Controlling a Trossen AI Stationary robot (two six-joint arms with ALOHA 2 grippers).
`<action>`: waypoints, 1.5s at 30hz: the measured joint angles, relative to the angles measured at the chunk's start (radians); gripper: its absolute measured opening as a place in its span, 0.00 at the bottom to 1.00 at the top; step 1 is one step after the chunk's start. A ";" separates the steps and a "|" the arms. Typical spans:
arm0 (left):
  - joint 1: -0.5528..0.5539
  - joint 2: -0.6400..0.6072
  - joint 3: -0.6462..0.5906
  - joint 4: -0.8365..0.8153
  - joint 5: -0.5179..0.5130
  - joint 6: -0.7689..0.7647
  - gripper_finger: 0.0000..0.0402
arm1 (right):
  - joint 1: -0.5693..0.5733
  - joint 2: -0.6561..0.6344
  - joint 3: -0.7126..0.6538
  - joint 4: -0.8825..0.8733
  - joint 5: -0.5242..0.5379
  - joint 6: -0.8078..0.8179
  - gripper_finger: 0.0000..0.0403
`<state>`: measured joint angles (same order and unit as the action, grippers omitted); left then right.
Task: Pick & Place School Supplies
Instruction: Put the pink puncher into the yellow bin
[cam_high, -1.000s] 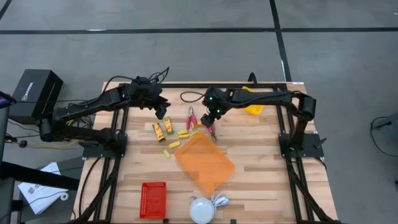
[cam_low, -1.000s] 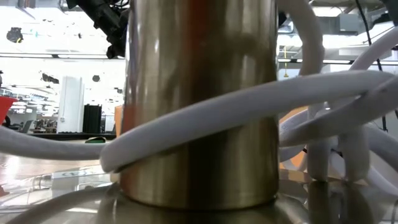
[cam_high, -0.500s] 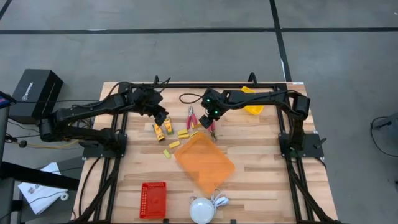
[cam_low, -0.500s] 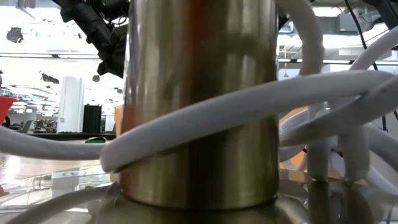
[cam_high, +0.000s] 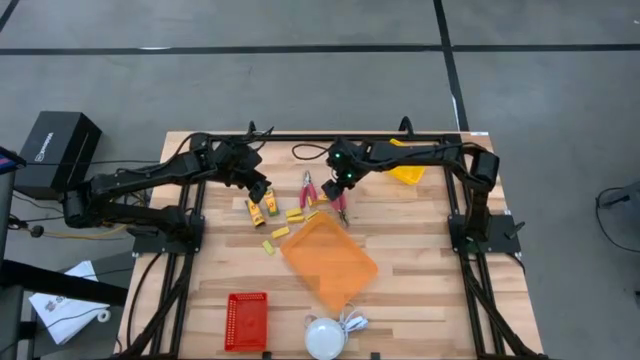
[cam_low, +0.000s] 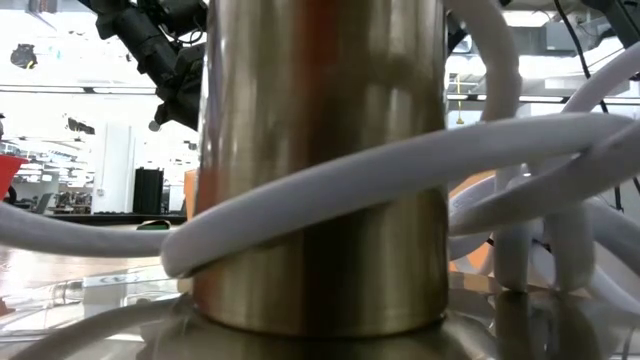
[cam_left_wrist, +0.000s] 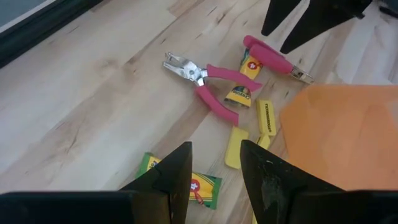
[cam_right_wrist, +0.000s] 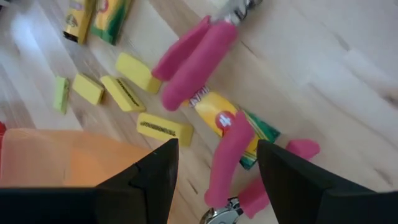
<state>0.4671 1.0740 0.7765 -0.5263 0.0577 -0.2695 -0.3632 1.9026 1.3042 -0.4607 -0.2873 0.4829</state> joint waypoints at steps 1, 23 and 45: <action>0.000 0.000 0.000 0.000 0.000 0.000 0.33 | 0.003 0.000 -0.015 0.008 0.000 0.011 0.52; 0.000 0.000 0.000 0.003 0.000 0.000 0.33 | 0.027 0.001 -0.099 0.118 0.000 0.094 0.47; 0.000 0.000 0.000 -0.016 -0.001 0.003 0.33 | 0.047 0.113 -0.077 0.165 -0.015 0.165 0.35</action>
<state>0.4667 1.0742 0.7761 -0.5425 0.0572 -0.2668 -0.3162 2.0151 1.2272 -0.2954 -0.3021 0.6474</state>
